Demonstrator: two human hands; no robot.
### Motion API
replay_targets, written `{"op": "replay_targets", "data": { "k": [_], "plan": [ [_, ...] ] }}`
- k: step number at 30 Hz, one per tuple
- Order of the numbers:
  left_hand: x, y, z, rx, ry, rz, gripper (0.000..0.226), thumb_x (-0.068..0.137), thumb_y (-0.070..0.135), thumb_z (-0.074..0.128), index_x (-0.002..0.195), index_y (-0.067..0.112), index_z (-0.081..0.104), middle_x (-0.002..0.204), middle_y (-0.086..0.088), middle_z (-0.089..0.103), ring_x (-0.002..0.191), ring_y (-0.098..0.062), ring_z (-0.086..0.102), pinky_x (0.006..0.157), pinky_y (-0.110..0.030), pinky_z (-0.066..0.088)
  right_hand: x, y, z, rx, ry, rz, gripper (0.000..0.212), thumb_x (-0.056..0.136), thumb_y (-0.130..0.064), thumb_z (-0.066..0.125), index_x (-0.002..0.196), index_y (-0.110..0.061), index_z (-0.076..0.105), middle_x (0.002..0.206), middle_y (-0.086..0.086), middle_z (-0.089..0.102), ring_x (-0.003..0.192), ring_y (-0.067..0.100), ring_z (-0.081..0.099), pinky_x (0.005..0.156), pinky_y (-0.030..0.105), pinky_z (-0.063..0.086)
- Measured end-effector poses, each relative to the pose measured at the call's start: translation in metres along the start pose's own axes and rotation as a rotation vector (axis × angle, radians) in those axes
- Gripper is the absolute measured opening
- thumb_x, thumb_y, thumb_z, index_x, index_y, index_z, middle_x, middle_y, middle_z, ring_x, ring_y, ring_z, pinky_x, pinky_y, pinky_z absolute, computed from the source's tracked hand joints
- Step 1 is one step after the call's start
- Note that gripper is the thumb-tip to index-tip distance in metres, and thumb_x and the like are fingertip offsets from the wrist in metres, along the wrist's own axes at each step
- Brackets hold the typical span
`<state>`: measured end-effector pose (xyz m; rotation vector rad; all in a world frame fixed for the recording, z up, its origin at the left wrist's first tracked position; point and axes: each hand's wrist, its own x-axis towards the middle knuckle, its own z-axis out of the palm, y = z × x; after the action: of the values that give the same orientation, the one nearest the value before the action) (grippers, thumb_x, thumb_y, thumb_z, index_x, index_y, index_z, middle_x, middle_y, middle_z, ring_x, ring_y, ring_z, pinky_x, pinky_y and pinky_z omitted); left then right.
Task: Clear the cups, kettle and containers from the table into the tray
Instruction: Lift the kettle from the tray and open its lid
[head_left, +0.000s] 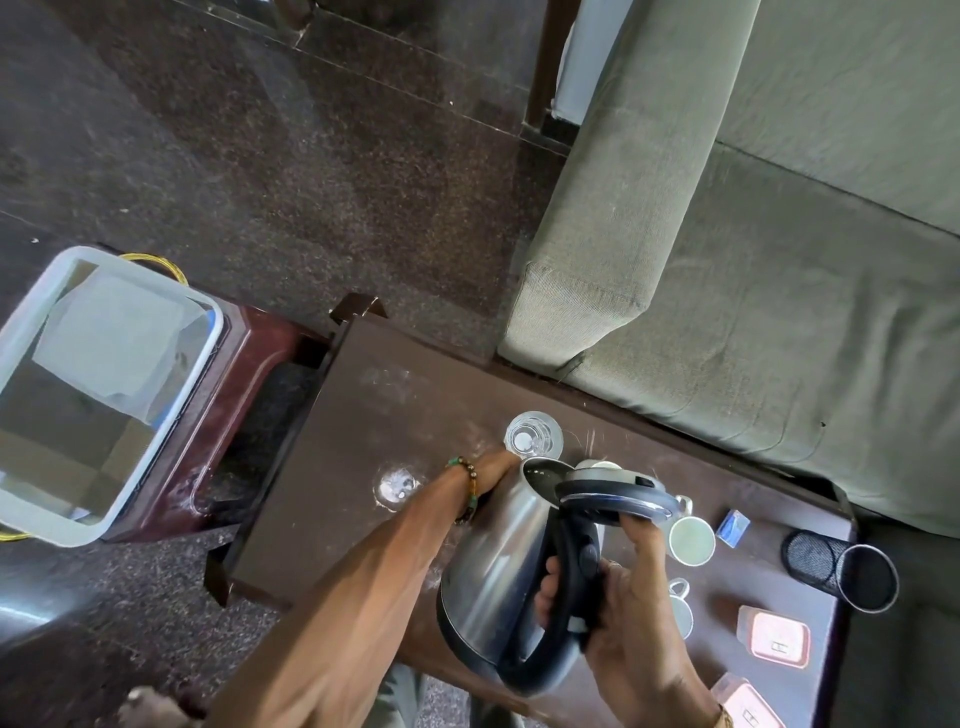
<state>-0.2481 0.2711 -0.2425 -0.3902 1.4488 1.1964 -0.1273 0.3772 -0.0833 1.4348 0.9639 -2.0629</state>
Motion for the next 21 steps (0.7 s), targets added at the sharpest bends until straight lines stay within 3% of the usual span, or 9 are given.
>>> {"op": "replay_targets", "data": {
  "k": [7, 10, 14, 16, 19, 21],
  "plan": [
    [0.0002, -0.001, -0.0008, 0.028, -0.012, -0.029, 0.027, 0.096, 0.033, 0.052, 0.113, 0.017, 0.065, 0.116, -0.007, 0.069, 0.104, -0.025, 0.067, 0.092, -0.035, 0.052, 0.0028, -0.0008, -0.0015, -0.032, -0.002, 0.046, 0.096, 0.033, -0.084, 0.07, 0.084, -0.003, 0.065, 0.08, 0.018, 0.055, 0.068, 0.028, 0.054, 0.07, 0.038, 0.049],
    [-0.0029, -0.0007, -0.0005, 0.034, -0.025, -0.007, 0.026, 0.096, 0.033, 0.051, 0.112, 0.018, 0.065, 0.12, -0.007, 0.068, 0.102, -0.022, 0.066, 0.091, -0.032, 0.052, 0.0023, 0.0014, -0.0008, -0.023, -0.001, 0.051, 0.094, 0.037, -0.086, 0.068, 0.082, -0.003, 0.065, 0.079, 0.019, 0.056, 0.066, 0.027, 0.055, 0.069, 0.038, 0.049],
    [-0.0035, -0.0025, -0.0029, 0.103, -0.012, -0.006, 0.026, 0.096, 0.037, 0.05, 0.109, 0.02, 0.065, 0.121, -0.004, 0.066, 0.111, -0.024, 0.063, 0.103, -0.038, 0.047, 0.0008, 0.0024, 0.0006, -0.013, 0.008, 0.062, 0.093, 0.044, -0.085, 0.064, 0.086, -0.002, 0.065, 0.079, 0.019, 0.056, 0.067, 0.027, 0.055, 0.068, 0.037, 0.049],
    [-0.0031, -0.004, -0.0039, 0.091, -0.022, -0.037, 0.026, 0.095, 0.043, 0.051, 0.103, 0.022, 0.065, 0.115, -0.001, 0.068, 0.105, -0.02, 0.065, 0.098, -0.034, 0.049, -0.0004, 0.0017, 0.0012, -0.006, 0.007, 0.068, 0.093, 0.045, -0.085, 0.064, 0.088, -0.002, 0.064, 0.08, 0.018, 0.055, 0.067, 0.026, 0.054, 0.068, 0.037, 0.048],
    [-0.0068, -0.0038, -0.0045, 0.048, -0.055, -0.135, 0.029, 0.092, 0.045, 0.053, 0.09, 0.02, 0.069, 0.09, 0.005, 0.073, 0.081, -0.012, 0.068, 0.071, -0.022, 0.053, -0.0021, 0.0004, 0.0023, -0.001, 0.007, 0.076, 0.091, 0.046, -0.084, 0.063, 0.087, -0.003, 0.064, 0.08, 0.017, 0.055, 0.065, 0.025, 0.055, 0.068, 0.036, 0.048],
    [-0.0056, -0.0058, -0.0059, 0.045, -0.066, -0.161, 0.03, 0.091, 0.046, 0.054, 0.087, 0.021, 0.069, 0.085, 0.005, 0.074, 0.079, -0.013, 0.069, 0.072, -0.023, 0.054, -0.0027, -0.0007, 0.0029, 0.006, 0.011, 0.083, 0.089, 0.046, -0.083, 0.063, 0.084, -0.002, 0.063, 0.078, 0.017, 0.055, 0.064, 0.025, 0.055, 0.069, 0.036, 0.048]
  ]
}}
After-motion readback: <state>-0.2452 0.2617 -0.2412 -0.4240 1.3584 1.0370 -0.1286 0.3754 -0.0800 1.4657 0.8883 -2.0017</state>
